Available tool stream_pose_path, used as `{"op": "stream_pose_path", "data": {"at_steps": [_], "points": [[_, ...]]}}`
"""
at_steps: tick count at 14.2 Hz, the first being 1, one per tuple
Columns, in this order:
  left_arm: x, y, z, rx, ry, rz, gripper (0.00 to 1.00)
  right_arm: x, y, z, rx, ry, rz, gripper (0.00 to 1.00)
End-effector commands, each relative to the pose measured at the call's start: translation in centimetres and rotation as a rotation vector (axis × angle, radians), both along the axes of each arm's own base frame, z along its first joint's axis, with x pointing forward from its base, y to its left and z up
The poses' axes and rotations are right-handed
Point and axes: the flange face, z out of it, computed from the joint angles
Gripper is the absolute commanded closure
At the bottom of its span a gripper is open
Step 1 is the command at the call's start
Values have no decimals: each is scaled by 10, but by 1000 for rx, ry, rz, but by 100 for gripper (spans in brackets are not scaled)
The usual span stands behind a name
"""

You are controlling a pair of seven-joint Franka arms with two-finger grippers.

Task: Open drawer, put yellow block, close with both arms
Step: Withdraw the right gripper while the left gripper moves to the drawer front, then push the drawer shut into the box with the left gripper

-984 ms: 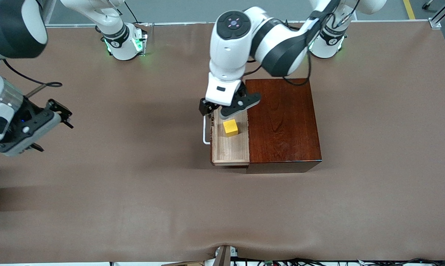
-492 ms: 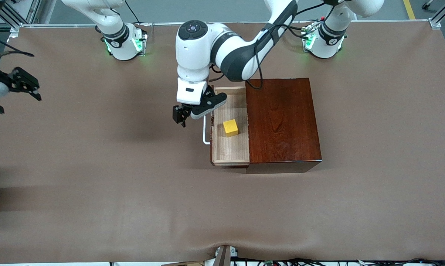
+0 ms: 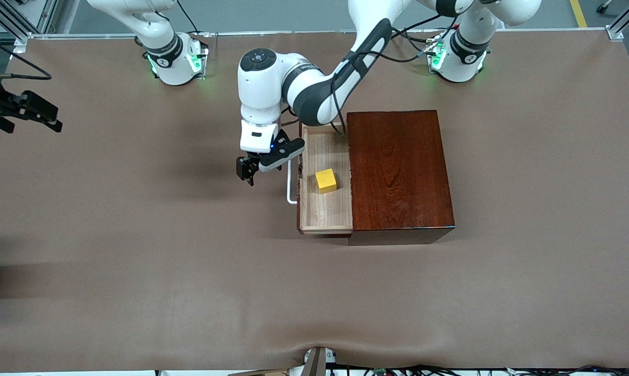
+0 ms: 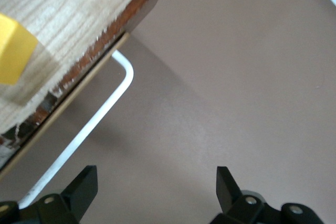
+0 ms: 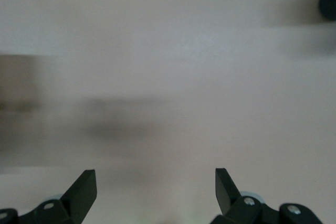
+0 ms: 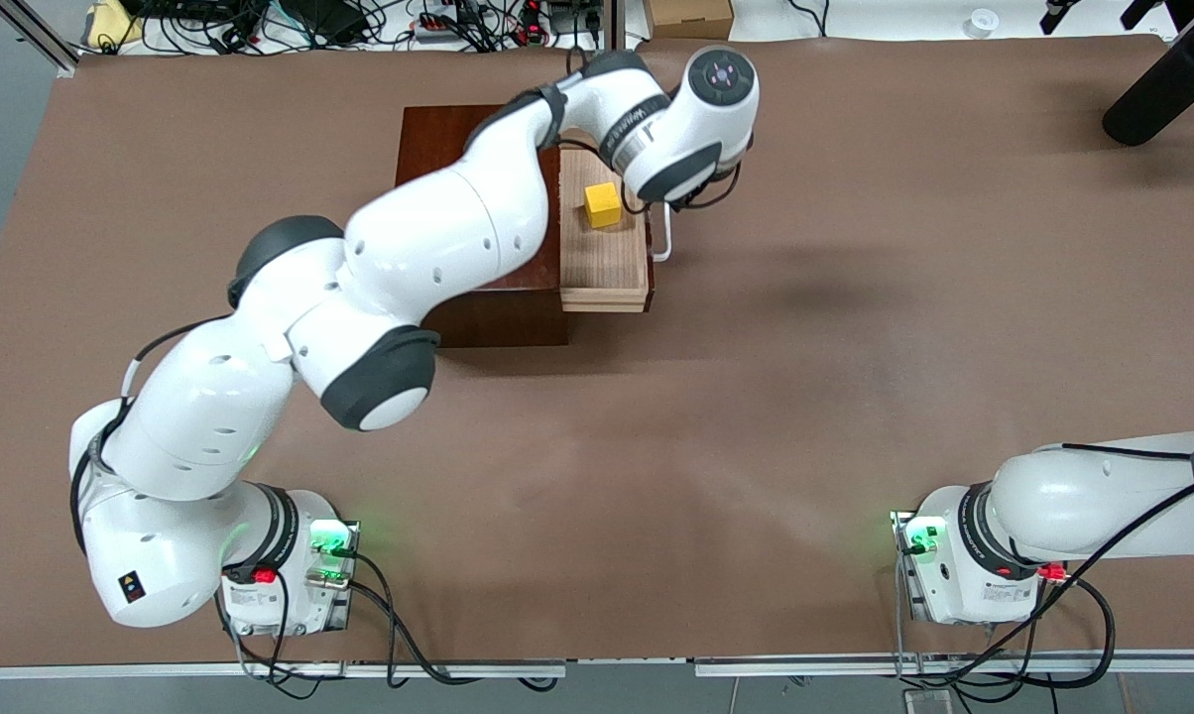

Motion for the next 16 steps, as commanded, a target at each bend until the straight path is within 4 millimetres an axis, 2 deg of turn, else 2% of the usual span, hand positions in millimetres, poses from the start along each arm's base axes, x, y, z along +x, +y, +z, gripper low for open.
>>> {"op": "stream_pose_path", "data": {"at_steps": [1,4,8,10,16], "points": [[2,-6,-3,4,-42,17,0,-17,-2,10,50,8,-43,0],[0,-6,-27,34,-31,30,0,-19,1,16,49,-1,-28,0],[-4,-2,-45,81,3,47,0,-16,7,16,40,-19,-14,0],[0,3,-47,99,14,56,0,-13,17,22,38,-31,0,0],[13,25,-46,187,65,85,0,-12,8,29,38,-43,-21,0]]}}
